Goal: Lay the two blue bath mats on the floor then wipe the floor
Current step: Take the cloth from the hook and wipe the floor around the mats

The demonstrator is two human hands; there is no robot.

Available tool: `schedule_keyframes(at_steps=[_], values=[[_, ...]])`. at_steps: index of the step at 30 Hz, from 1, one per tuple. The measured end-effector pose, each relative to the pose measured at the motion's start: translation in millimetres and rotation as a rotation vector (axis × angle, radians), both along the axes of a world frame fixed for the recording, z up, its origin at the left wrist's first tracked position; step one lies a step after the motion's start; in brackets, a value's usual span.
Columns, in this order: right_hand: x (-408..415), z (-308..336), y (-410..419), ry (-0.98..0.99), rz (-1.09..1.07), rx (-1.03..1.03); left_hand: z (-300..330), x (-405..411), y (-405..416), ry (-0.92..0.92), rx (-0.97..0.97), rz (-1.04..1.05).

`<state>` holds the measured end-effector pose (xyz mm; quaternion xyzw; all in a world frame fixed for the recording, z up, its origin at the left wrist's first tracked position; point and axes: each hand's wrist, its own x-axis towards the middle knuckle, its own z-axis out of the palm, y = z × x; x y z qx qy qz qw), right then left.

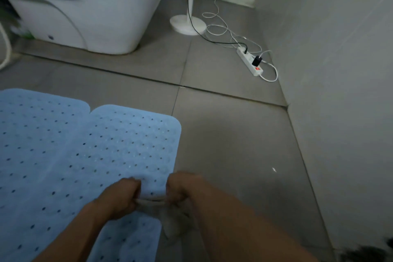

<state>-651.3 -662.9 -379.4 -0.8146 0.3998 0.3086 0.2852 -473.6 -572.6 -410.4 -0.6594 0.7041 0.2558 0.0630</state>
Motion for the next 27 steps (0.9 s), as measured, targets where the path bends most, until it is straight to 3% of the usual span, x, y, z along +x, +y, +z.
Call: schedule_keyframes(at_steps=[6,10,16,19,27], values=[[41,28,-116,-0.066,0.080,-0.014,46,28,-84,-0.087,0.037,0.130],[37,87,-167,-0.146,0.030,-0.017,106,18,-118,-0.041,0.065,0.241],[9,225,-210,-0.205,0.014,0.056,253,-14,-155,0.180,0.180,0.411],[0,301,-231,-0.214,0.039,0.086,330,-27,-164,0.302,0.138,0.481],[-11,494,-312,-0.262,0.042,0.110,533,-33,-228,0.224,-0.087,0.557]])
